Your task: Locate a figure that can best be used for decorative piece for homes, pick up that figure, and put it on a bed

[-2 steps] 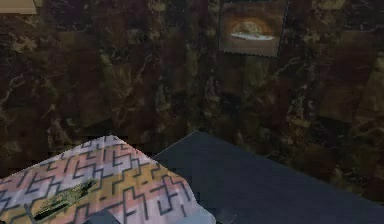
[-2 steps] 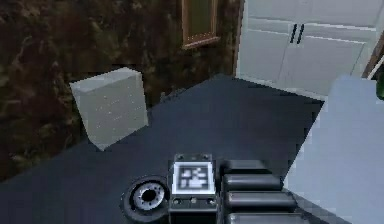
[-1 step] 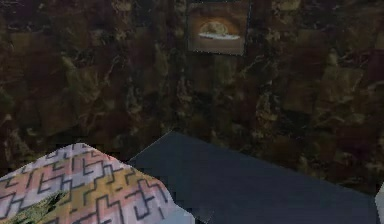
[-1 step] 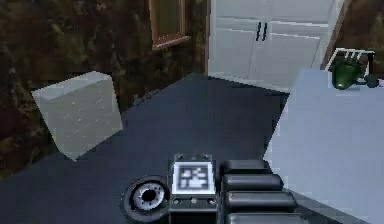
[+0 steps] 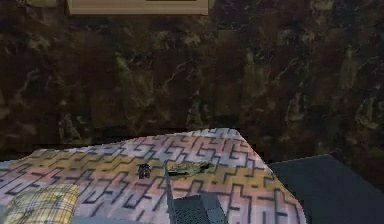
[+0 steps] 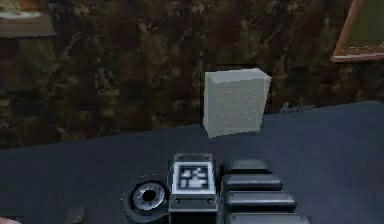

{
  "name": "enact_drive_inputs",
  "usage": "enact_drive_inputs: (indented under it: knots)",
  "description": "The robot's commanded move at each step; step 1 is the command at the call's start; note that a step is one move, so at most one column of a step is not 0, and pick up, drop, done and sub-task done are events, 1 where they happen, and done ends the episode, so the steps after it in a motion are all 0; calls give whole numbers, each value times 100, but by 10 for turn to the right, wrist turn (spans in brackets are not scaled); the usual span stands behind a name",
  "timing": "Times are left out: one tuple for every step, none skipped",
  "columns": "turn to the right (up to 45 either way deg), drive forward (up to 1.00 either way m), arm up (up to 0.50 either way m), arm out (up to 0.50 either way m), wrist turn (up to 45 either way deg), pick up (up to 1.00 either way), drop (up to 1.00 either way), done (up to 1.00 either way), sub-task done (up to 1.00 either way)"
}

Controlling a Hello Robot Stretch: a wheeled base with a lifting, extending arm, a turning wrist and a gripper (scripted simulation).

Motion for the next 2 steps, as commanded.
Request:
enact_drive_inputs:
  knots:
    - [-450, 0, 0, 0, 0, 0, 0, 0, 0]
    - [-420, 0, 0, 0, 0, 0, 0, 0, 0]
